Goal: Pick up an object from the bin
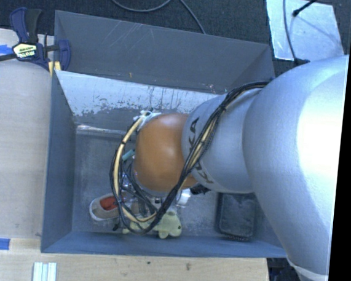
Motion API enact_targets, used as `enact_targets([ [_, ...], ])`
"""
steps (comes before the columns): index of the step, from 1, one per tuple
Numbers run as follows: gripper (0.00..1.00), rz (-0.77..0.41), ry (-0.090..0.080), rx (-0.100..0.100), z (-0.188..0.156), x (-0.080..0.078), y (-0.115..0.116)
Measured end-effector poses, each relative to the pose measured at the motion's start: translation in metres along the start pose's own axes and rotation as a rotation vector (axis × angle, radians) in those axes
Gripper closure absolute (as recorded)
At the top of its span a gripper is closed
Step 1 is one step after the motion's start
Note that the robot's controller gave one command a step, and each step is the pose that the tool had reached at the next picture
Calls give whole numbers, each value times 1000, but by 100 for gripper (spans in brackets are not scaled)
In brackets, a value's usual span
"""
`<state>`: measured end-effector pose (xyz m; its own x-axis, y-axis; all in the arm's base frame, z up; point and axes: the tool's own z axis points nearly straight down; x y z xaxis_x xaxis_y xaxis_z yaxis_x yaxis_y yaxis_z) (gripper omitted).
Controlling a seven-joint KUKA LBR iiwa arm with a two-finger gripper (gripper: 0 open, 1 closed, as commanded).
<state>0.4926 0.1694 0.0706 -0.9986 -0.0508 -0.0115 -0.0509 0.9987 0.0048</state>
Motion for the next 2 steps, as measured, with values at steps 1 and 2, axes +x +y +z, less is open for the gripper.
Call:
enact_targets([
  [1,100,0,0,0,0,0,0],
  [2,100,0,0,0,0,0,0],
])
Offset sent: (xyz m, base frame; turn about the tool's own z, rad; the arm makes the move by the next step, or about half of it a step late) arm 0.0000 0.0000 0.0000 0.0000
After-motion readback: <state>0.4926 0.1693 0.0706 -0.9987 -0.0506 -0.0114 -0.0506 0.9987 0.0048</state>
